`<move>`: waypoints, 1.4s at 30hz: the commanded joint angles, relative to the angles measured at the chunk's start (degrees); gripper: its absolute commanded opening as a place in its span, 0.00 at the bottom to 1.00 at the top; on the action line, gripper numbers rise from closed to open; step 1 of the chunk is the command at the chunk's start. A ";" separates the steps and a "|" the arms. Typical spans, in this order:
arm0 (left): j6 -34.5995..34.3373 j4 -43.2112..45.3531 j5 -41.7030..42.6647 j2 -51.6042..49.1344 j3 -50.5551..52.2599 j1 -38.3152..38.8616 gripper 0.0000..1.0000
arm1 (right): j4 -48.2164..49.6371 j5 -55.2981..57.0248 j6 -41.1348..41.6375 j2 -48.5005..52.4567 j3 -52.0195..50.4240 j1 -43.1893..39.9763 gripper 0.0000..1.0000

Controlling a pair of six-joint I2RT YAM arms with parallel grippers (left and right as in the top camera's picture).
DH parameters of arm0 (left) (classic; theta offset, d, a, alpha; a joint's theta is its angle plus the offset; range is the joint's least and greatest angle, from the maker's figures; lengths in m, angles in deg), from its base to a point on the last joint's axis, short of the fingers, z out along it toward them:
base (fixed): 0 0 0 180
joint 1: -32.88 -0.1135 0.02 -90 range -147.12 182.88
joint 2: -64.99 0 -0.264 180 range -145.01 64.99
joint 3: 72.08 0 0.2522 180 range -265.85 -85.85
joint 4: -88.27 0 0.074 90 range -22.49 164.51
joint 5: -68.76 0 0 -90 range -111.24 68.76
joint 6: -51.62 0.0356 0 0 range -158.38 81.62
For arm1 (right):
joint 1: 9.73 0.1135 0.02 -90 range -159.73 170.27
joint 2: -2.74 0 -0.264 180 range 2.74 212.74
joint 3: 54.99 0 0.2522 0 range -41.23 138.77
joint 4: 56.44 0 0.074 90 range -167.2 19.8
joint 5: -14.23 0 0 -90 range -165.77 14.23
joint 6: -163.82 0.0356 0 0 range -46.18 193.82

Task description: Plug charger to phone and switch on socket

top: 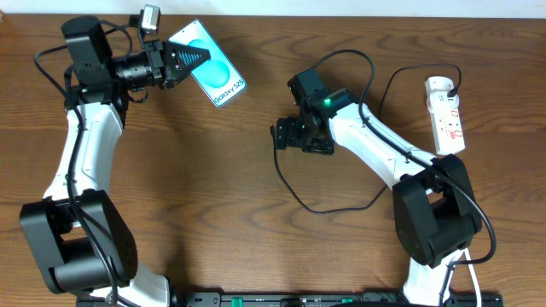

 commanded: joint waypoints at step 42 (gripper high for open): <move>-0.31 0.39 3.30 1.38 -0.68 -0.17 0.07 | -10.75 -1.22 -1.29 22.03 28.33 2.47 0.72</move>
